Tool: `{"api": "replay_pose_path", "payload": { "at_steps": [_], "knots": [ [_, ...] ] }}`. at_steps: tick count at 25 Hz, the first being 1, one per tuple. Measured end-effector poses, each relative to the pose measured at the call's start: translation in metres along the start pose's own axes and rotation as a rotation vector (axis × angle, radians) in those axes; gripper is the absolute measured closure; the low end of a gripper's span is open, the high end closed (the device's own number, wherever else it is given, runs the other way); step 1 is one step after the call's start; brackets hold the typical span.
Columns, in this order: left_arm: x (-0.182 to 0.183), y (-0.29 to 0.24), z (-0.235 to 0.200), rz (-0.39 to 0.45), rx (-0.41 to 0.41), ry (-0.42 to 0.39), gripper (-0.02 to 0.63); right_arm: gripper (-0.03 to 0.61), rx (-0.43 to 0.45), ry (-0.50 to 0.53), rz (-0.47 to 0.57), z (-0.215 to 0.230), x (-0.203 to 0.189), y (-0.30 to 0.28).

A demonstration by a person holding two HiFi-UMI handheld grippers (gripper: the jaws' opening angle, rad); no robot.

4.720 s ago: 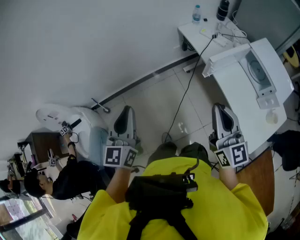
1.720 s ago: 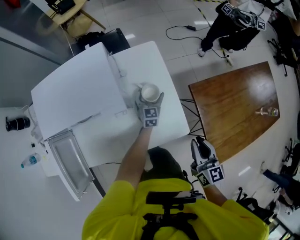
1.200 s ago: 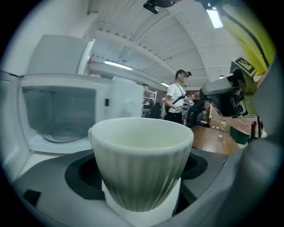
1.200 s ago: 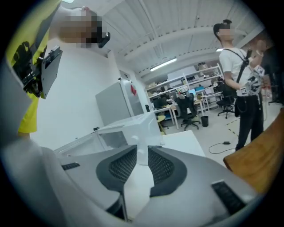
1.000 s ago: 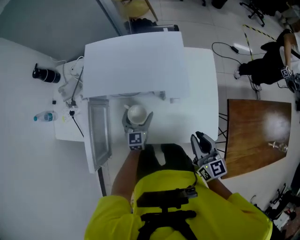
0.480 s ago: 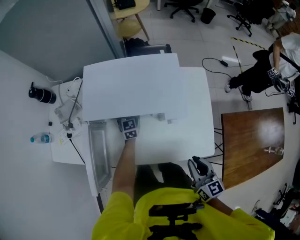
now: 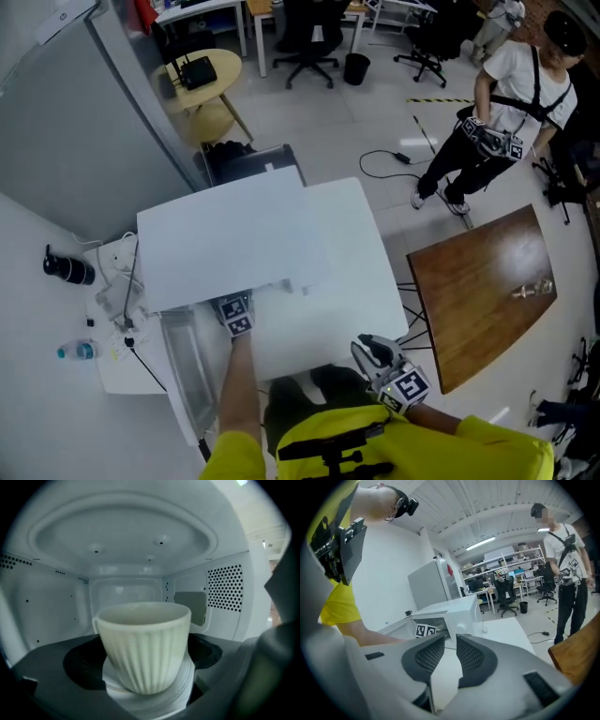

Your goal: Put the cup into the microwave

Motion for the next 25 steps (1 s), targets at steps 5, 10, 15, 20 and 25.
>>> {"api": "replay_pose_path", "payload": {
  "at_steps": [5, 10, 15, 20, 25],
  "knots": [
    [-0.024, 0.062, 0.028, -0.020, -0.002, 0.116, 0.086, 0.497, -0.001, 0.027, 0.045, -0.002, 0.017, -0.015],
    [0.016, 0.168, 0.092, -0.020, -0.165, 0.088, 0.502, 0.507, 0.030, 0.045, 0.119, -0.011, 0.055, -0.028],
    [0.118, 0.239, 0.101, 0.058, -0.196, 0.139, 0.595, 0.572, 0.049, 0.048, 0.232, -0.028, 0.104, -0.028],
    [0.176, 0.261, 0.075, 0.127, -0.178, 0.223, 0.595, 0.572, 0.060, 0.024, 0.288, -0.049, 0.129, -0.022],
    [0.197, 0.267, 0.070, 0.151, -0.175, 0.131, 0.595, 0.572, 0.064, 0.015, 0.273, -0.064, 0.130, -0.022]
  ]
}}
Point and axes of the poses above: the fingertips, and each gripper's own axes: y backward along the fingers, z to its right, x out of its top, the point moved 10 cm from there along y, backward along the fingers, and after that the axes turned 12 degrees about -x, right-handed, at the moved point
